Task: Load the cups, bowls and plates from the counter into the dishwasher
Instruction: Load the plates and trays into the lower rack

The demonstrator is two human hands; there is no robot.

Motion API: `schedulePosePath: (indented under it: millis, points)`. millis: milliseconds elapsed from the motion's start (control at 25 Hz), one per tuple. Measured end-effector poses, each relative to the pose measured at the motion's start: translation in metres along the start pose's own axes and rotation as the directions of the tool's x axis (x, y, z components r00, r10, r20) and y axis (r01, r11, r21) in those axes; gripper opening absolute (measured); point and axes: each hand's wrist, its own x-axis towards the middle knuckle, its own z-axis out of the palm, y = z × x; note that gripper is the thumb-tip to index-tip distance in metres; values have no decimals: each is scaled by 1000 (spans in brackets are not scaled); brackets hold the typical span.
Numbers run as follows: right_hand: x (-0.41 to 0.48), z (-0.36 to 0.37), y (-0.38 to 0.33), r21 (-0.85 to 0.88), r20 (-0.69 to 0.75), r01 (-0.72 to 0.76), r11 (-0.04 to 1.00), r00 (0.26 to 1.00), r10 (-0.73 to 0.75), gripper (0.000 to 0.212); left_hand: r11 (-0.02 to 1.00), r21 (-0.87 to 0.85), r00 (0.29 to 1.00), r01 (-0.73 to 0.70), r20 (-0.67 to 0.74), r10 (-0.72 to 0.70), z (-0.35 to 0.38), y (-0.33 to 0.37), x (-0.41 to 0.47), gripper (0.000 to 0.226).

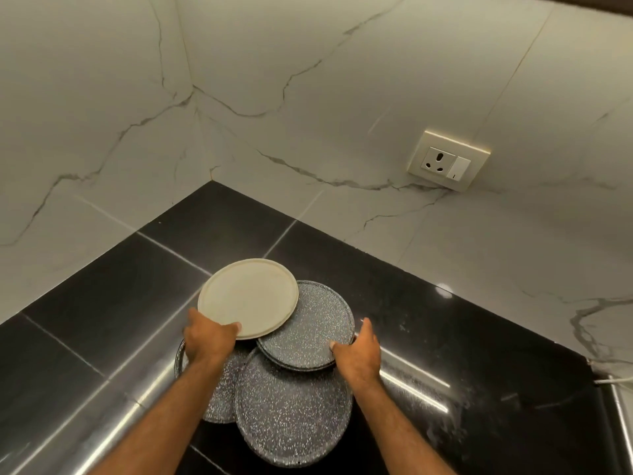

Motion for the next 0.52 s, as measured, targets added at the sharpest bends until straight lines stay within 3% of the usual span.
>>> schedulePosePath:
  millis: [120, 160, 240, 320, 440, 520]
  points:
    - [14, -3, 1, 275, 87, -176, 945, 984, 158, 94, 967, -216, 991, 134, 20, -132, 2, 0, 11, 77]
    - [18, -4, -1, 423, 155, -271, 865, 962, 225, 88, 935, -300, 982, 191, 59, -181, 2, 1, 16, 75]
    - [25, -4, -4, 666, 340, -453, 592, 891, 300, 57, 828, -467, 949, 311, 203, -242, 0, 4, 21, 70]
    - [26, -6, -8, 721, 447, -549, 423, 835, 321, 34, 709, -574, 909, 410, 325, -263, -5, 8, 22, 60]
    - [14, -14, -7, 752, 500, -575, 323, 816, 290, 38, 587, -650, 874, 483, 398, -279, -21, 14, 9, 51]
    - [-5, -28, 0, 772, 527, -574, 273, 818, 228, 38, 563, -665, 869, 490, 428, -249, -31, 13, -10, 48]
